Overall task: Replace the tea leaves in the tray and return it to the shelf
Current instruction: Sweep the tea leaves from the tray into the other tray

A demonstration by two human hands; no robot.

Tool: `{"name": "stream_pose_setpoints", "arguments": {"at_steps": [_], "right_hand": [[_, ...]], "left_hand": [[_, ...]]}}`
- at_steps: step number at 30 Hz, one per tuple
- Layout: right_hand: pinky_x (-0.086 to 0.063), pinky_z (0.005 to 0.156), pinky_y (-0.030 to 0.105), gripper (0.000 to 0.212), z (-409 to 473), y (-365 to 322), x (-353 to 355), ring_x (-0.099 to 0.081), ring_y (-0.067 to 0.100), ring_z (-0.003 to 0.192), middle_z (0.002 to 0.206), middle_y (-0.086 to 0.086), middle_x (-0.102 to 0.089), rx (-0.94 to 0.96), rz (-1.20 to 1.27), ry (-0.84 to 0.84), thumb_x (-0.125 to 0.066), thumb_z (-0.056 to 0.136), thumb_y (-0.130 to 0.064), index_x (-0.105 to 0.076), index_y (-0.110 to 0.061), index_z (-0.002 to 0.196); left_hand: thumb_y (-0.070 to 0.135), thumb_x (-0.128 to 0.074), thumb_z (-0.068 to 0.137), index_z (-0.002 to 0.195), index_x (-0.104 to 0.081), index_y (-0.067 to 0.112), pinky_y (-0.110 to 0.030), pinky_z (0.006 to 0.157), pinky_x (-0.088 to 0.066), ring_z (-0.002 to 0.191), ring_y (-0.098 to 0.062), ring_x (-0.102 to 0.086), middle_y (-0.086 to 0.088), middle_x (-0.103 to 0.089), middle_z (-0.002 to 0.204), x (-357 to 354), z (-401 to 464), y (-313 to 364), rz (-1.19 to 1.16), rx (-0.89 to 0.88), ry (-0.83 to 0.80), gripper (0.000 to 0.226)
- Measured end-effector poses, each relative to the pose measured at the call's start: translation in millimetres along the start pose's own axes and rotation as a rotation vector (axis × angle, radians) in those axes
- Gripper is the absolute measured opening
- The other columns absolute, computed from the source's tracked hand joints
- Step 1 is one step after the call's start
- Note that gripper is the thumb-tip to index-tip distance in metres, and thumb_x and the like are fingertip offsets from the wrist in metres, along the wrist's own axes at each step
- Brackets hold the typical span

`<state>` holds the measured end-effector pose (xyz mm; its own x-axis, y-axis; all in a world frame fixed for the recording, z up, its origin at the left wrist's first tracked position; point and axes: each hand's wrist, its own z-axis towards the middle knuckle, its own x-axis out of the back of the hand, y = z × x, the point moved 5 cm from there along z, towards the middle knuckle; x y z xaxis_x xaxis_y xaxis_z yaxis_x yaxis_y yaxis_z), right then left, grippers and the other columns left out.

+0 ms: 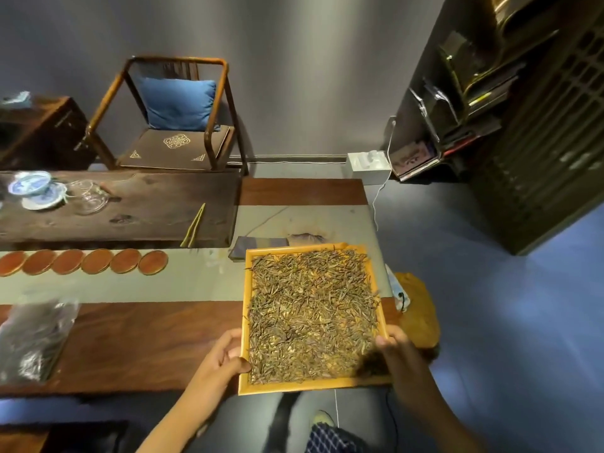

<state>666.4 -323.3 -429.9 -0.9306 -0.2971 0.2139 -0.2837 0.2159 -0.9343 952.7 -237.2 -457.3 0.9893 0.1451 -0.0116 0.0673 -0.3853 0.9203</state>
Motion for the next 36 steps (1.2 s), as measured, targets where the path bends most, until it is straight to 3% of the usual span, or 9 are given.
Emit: {"name": "stream_pose_setpoints", "arguments": {"at_steps": [2,7,10,13,18,22,25,29,36], "right_hand": [[-0.049,0.069,0.017,0.012,10,7,3,-0.062,0.006,0.086,0.099,0.004,-0.065,-0.041,-0.031,-0.049,-0.045,0.099,-0.02,-0.057,-0.021,0.096],[-0.042,0.067,0.001,0.015,27,25,10,-0.054,-0.023,0.087,0.105,-0.022,-0.06,-0.067,-0.058,-0.071,-0.045,0.095,-0.03,-0.057,-0.033,0.102],[-0.049,0.07,0.012,0.017,35,31,9,-0.061,-0.008,0.091,0.106,-0.007,-0.065,-0.106,-0.081,-0.14,-0.044,0.097,-0.028,-0.059,-0.027,0.104],[-0.057,0.074,0.041,0.014,43,30,6,-0.066,0.023,0.091,0.1,0.01,-0.066,-0.124,-0.121,-0.14,-0.047,0.096,-0.026,-0.058,-0.023,0.103],[-0.046,0.094,0.029,0.042,58,-8,-15,-0.051,0.015,0.116,0.127,0.002,-0.05,0.361,-0.664,-0.046,-0.055,0.091,-0.044,-0.051,-0.02,0.125],[-0.029,0.111,0.044,0.056,61,-15,-73,-0.033,0.029,0.137,0.148,0.014,-0.037,0.65,-0.917,-0.248,-0.055,0.089,-0.045,-0.042,-0.029,0.141],[-0.029,0.111,0.05,0.055,67,-5,-103,-0.035,0.032,0.137,0.149,0.014,-0.038,0.72,-1.084,-0.291,-0.057,0.088,-0.044,-0.042,-0.035,0.14],[-0.045,0.1,0.051,0.051,79,8,-117,-0.051,0.032,0.125,0.138,0.014,-0.053,0.729,-1.144,-0.29,-0.068,0.081,-0.041,-0.055,-0.031,0.13],[-0.049,0.098,0.039,0.045,100,15,-116,-0.055,0.03,0.119,0.133,0.015,-0.054,0.675,-1.062,-0.325,-0.07,0.083,-0.025,-0.058,-0.017,0.126]], "left_hand": [[0.021,-0.065,0.06,0.119,-0.056,0.015,-0.025,0.082,-0.05,0.098,-0.02,-0.069,-0.007,-0.074,0.107,-6,5,-6,-0.014,0.018,0.012,0.06],[0.021,-0.06,0.068,0.119,-0.058,0.027,-0.036,0.093,-0.044,0.103,-0.024,-0.067,-0.006,-0.072,0.112,-13,15,-21,0.004,0.068,0.019,0.051],[0.024,-0.062,0.063,0.122,-0.055,0.016,-0.024,0.086,-0.047,0.105,-0.02,-0.066,-0.004,-0.071,0.115,-12,16,-26,0.014,0.088,0.019,0.06],[0.028,-0.064,0.06,0.122,-0.056,0.01,-0.023,0.084,-0.048,0.105,-0.019,-0.064,-0.006,-0.069,0.118,-3,15,-25,0.008,0.088,0.022,0.065],[0.007,-0.057,0.067,0.121,-0.057,0.008,-0.024,0.086,-0.05,0.103,-0.02,-0.067,-0.007,-0.071,0.115,14,15,-31,-0.009,0.144,0.005,0.054],[0.003,-0.055,0.073,0.119,-0.057,0.009,-0.027,0.087,-0.048,0.103,-0.021,-0.066,-0.006,-0.072,0.114,23,15,-41,0.008,0.198,-0.006,0.047],[-0.014,-0.051,0.084,0.12,-0.056,0.009,-0.017,0.078,-0.052,0.095,-0.018,-0.07,-0.008,-0.072,0.113,24,12,-50,0.018,0.227,-0.021,0.043],[0.0,-0.056,0.068,0.12,-0.056,0.004,-0.028,0.082,-0.05,0.099,-0.028,-0.068,-0.018,-0.069,0.116,27,10,-57,-0.031,0.237,-0.012,0.052],[-0.007,-0.054,0.078,0.117,-0.058,0.002,-0.017,0.076,-0.052,0.092,-0.013,-0.069,-0.01,-0.069,0.116,32,15,-60,-0.038,0.231,-0.009,0.04]]}}
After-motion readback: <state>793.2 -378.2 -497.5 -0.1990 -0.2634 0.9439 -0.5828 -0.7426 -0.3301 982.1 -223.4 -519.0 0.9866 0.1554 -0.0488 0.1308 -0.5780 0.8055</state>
